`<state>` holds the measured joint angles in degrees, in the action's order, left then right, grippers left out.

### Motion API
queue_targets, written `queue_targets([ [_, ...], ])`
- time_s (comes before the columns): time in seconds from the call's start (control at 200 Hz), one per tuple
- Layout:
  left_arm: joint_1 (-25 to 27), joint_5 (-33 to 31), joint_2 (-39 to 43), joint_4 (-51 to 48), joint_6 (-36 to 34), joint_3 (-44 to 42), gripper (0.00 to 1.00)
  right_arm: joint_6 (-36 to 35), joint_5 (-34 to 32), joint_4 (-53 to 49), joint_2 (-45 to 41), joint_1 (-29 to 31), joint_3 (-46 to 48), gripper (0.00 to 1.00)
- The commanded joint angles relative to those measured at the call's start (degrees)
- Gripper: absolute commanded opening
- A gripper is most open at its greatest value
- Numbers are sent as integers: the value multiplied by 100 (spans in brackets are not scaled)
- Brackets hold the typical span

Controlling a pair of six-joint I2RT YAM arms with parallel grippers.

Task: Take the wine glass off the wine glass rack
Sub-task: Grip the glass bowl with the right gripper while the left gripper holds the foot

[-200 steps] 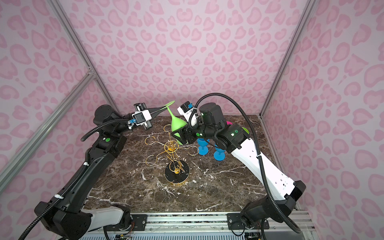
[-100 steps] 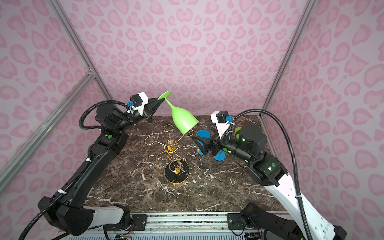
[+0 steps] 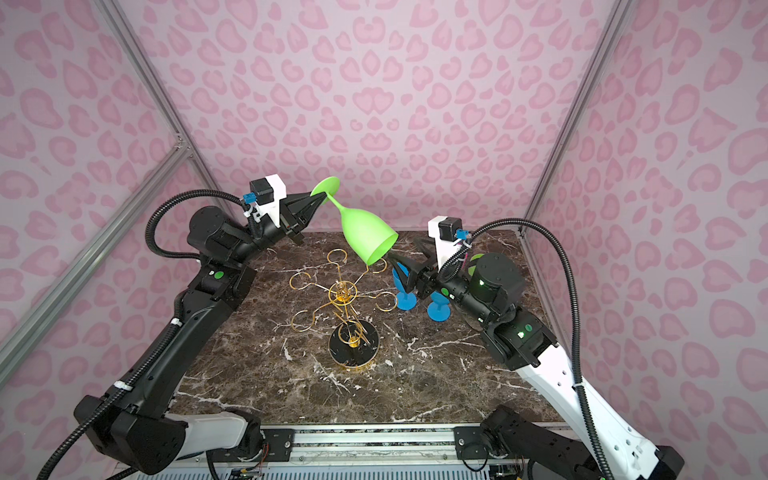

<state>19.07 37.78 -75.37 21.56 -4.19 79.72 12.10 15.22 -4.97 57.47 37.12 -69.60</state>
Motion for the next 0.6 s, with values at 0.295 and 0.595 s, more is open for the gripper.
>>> queue_targets([
  [0.295, -10, 83, 159, 357, 304, -156, 3, 10, 249, 792, 998, -22, -597, 37],
  [0.595, -9, -254, 271, 487, 559, -372, 24, 75, 111, 302, 487, -21, -450, 0],
])
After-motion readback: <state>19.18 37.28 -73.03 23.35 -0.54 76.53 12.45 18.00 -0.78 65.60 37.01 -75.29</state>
